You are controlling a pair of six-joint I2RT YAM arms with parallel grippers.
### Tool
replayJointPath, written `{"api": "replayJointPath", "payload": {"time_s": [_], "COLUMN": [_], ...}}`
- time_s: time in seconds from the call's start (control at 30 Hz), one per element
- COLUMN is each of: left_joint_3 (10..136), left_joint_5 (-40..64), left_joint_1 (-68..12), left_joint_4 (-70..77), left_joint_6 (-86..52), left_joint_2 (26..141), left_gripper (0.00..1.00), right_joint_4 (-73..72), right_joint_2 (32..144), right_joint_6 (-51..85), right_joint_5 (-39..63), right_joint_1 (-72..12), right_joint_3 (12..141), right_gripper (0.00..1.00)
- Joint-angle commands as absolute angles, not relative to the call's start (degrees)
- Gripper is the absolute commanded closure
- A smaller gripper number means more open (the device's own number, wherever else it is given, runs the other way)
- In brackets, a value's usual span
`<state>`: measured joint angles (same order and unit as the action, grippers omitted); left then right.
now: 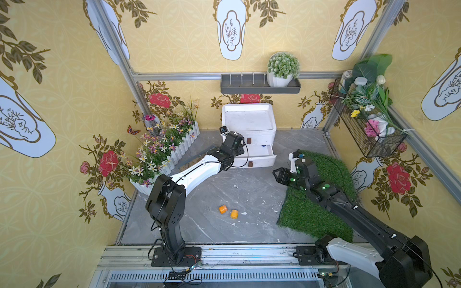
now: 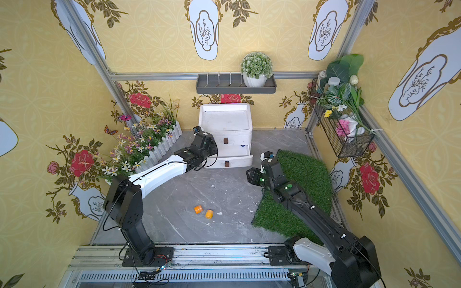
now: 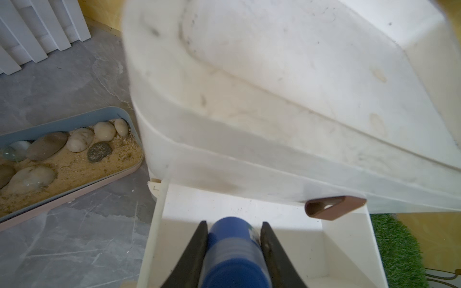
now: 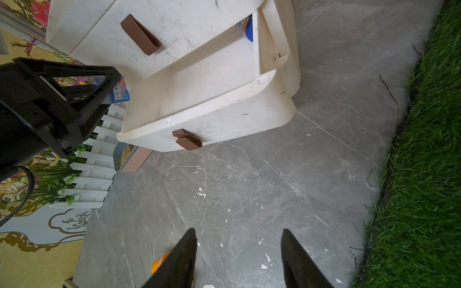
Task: Put the paint cans in the drawer according to color
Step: Place the paint can in the drawer, then close the drawer of the storage box.
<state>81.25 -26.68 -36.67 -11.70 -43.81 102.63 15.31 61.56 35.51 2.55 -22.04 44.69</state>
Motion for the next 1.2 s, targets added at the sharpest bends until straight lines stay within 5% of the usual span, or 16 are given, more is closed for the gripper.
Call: {"api": "replayJointPath", "payload": {"time_s": [0.0,0.13,0.33,0.57,0.93,1.17], "left_joint_3": [81.24,80.77,78.08,53.26,27.46,27.23], "left_joint_5": [-27.96,-27.64,-26.07,-18.52,-18.63,-19.99], "left_joint_1": [-36.67,-36.65,-36.57,-36.14,-31.31,-30.33], "left_joint_4": [-11.32,-10.83,-7.55,11.23,13.21,10.65], "left_joint_6": [-44.18,-43.9,-42.54,-28.78,-35.28,-34.21], "left_joint_2": [103.19,101.51,95.47,74.23,52.15,50.36], "left_gripper": [0.58,0.45,0.39,0.01,0.0,0.0], "right_joint_4": [15.86,14.78,9.79,6.59,12.66,13.24], "right_joint_2": [61.43,61.76,64.16,75.91,93.86,101.14], "right_joint_6": [35.03,35.88,38.0,39.81,39.87,40.45], "right_joint_5": [2.63,4.23,8.66,8.57,-3.93,-6.56], "right_joint_1": [-22.15,-22.32,-23.43,-29.72,-30.3,-29.24], "right_joint_3": [44.74,44.42,44.27,49.83,66.0,73.92], "right_gripper": [0.45,0.44,0.45,0.49,0.83,0.86]}}
